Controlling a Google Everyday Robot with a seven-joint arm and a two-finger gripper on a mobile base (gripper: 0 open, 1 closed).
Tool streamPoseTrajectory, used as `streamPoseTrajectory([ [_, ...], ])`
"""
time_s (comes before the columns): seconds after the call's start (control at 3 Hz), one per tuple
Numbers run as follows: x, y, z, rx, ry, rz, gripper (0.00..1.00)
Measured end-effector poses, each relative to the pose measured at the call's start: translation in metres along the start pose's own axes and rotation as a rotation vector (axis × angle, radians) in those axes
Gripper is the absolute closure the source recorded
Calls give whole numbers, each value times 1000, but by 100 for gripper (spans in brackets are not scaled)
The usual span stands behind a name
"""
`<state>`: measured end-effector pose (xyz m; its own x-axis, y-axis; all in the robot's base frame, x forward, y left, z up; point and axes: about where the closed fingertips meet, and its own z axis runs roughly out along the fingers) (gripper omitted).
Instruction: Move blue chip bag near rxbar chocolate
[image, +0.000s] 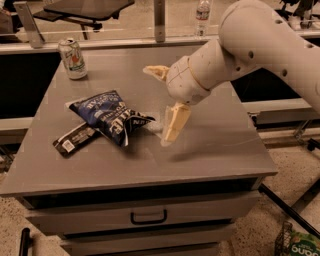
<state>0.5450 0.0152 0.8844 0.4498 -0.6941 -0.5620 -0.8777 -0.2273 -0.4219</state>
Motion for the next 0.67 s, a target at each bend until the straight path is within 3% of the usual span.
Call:
streamPoseTrajectory([
  [0.33, 27, 7, -33, 35, 50, 61, 0],
  [0.67, 27, 7, -33, 35, 50, 61, 0],
])
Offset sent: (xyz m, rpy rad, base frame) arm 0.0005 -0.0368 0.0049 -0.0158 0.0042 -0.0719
